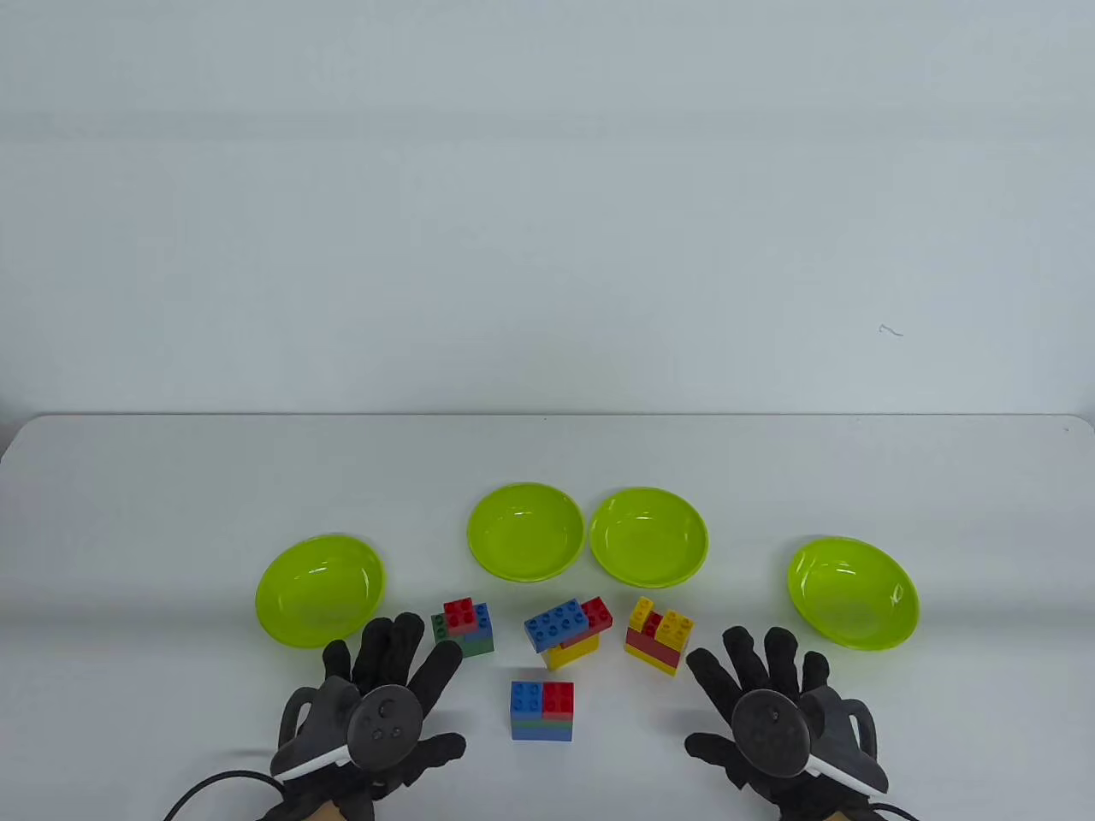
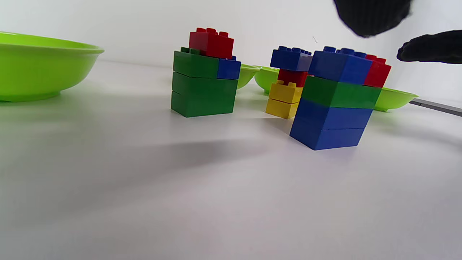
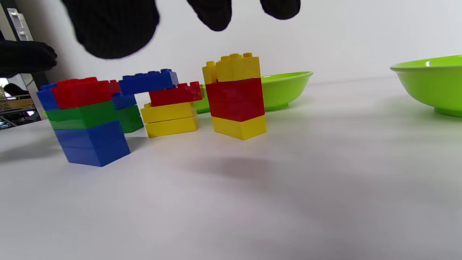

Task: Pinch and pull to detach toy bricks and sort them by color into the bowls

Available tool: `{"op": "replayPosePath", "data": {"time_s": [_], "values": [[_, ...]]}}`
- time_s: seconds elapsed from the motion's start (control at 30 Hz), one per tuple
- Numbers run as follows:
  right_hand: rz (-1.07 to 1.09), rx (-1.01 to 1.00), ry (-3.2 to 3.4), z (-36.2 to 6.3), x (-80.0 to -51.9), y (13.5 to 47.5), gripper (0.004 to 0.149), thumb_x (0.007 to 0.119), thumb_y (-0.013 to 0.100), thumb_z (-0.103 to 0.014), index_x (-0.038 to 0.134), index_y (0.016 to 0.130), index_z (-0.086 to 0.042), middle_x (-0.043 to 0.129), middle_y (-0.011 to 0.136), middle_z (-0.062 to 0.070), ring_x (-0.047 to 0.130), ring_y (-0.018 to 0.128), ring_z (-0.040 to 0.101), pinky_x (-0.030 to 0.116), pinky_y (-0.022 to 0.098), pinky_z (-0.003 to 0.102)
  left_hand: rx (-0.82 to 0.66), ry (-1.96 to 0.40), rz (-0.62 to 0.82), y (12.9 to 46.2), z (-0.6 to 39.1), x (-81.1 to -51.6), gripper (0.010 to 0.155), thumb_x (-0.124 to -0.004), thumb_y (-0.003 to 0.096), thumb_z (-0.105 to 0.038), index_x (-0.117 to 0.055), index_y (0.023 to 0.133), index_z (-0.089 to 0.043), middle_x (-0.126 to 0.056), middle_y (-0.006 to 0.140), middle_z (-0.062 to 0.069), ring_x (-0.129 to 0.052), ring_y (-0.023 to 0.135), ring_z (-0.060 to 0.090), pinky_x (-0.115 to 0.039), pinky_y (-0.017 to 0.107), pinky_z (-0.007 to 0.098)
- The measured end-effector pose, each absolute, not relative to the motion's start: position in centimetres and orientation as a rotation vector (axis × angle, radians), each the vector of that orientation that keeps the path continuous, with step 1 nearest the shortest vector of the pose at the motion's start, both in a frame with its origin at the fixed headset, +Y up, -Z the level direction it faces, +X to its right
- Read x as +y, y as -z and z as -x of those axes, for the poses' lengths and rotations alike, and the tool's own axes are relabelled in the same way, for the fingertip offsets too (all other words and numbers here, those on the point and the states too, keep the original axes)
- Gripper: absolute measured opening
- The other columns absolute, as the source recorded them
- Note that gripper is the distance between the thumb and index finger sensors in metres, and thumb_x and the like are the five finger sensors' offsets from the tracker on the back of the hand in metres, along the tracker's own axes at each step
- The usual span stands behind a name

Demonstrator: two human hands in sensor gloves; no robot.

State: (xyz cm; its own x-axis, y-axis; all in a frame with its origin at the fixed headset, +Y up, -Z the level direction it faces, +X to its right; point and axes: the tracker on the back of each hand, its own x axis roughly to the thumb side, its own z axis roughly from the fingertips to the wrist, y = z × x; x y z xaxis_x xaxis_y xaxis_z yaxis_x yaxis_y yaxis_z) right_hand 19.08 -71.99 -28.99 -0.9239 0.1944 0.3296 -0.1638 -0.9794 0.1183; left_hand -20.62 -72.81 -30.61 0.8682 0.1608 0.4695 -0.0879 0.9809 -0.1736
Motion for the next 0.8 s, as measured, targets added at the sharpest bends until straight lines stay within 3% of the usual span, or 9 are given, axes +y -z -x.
{"op": "replayPosePath", "data": {"time_s": [0.8], "values": [[-0.503,0.119,-2.908,-19.13,-71.90,28.97,0.082,0.070,0.049,-0.053,0.036,0.115,-0.019,0.025,0.120,0.028,0.019,0.101,0.070,0.017,0.061,0.082,-0.509,-0.139,0.143,30.61,20.66,-72.63,0.089,-0.062,0.0524,-0.064,-0.016,0.115,-0.021,0.001,0.114,0.028,-0.011,0.106,0.062,-0.016,0.060,0.085]]}}
